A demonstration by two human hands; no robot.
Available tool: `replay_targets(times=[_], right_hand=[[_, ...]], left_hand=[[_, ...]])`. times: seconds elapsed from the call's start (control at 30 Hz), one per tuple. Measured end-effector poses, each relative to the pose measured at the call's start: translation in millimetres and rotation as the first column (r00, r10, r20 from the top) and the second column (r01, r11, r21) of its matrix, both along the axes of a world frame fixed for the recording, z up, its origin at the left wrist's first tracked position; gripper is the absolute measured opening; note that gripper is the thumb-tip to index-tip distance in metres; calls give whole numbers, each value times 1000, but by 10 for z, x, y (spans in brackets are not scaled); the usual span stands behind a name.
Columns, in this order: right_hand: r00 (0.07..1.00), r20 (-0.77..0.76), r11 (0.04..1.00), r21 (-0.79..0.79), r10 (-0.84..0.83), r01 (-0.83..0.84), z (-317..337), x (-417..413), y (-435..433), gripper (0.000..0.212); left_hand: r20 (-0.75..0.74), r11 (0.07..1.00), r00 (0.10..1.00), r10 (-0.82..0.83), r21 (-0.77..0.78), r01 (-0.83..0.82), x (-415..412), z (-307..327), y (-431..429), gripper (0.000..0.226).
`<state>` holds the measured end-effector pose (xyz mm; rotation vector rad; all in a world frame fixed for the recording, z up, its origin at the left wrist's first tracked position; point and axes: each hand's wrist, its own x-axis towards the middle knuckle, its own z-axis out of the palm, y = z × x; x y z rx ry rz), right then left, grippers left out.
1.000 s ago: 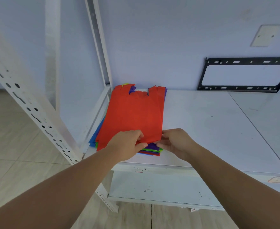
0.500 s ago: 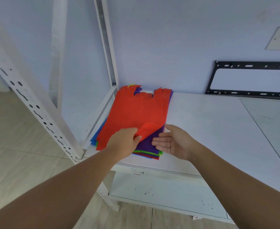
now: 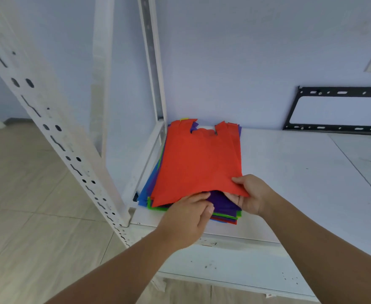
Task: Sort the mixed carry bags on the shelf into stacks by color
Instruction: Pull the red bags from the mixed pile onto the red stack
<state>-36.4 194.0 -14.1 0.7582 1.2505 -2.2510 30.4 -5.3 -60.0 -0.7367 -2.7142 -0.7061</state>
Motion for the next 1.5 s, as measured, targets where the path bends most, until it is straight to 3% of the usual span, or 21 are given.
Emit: replay_targets(times=[0.1, 0.17, 0.2, 0.27, 0.33, 0.37, 0.43, 0.47, 0.57, 0.63, 0.7, 0.83, 0.93, 1.0, 1.1, 1.2, 1.27, 1.4, 1.5], right_hand=[[1000, 2, 998, 64, 1, -1, -2, 19, 82, 22], [998, 17, 986, 158, 54, -56, -2, 60, 168, 21], [994, 29, 972, 208, 108, -112, -3, 92, 219, 23], [967, 64, 918, 304, 246, -253, -1, 160, 311, 31], [925, 108, 846, 376, 364, -377, 36, 206, 354, 35], [907, 122, 824, 382, 403, -418, 57, 220, 354, 35], [895, 114, 821, 362, 430, -441, 80, 238, 315, 33], [902, 105, 832, 352, 419, -428, 75, 240, 280, 32], [925, 94, 789, 495, 368, -364, 17, 212, 139, 35], [914, 53, 621, 718, 402, -314, -7, 173, 56, 32], [903, -15, 499, 837, 430, -224, 5, 155, 22, 28], [910, -132, 487, 869, 392, -84, -4, 205, 237, 28], [940, -103, 599, 791, 326, -121, -47, 250, 595, 22], [944, -21, 656, 724, 330, -214, -64, 280, 816, 20], [927, 45, 647, 703, 373, -295, -111, 286, 1043, 21], [890, -16, 543, 797, 457, -264, -83, 222, 1219, 23], [859, -70, 446, 874, 507, -192, -11, 142, 1380, 27], [821, -267, 345, 934, 505, 92, 264, 24, 1759, 29], [733, -511, 334, 857, 449, 392, 454, 55, 1995, 26]], left_hand=[[4, 975, 976, 218, 48, -218, -113, -32, -299, 22], [203, 875, 910, 362, 261, -407, -229, -12, -484, 10], [369, 773, 867, 335, 419, -477, -269, 40, -540, 14], [624, 460, 774, 111, 658, -596, -324, 224, -571, 13], [807, 189, 575, -137, 591, -784, -420, 393, -578, 24], [846, 159, 478, -237, 519, -840, -467, 421, -596, 36], [879, 253, 377, -291, 451, -856, -532, 388, -626, 50], [897, 333, 378, -230, 437, -835, -547, 331, -623, 44], [818, 698, 549, 172, 292, -654, -573, 151, -597, 18], [669, 799, 663, 337, 170, -577, -598, 118, -549, 19], [556, 815, 709, 433, 94, -571, -601, 132, -491, 26], [467, 798, 735, 492, 95, -595, -581, 218, -330, 44], [627, 778, 659, 416, 130, -615, -632, 242, -156, 53], [781, 711, 562, 272, 230, -664, -682, 219, -4, 43], [793, 713, 540, 281, 205, -671, -700, 199, 282, 24], [573, 798, 669, 472, 45, -601, -719, 227, 571, 19], [403, 821, 761, 509, 40, -570, -727, 345, 789, 16], [79, 840, 869, 488, 226, -493, -764, 689, 1296, 21], [-48, 823, 889, 456, 404, -400, -785, 915, 1663, 19]])
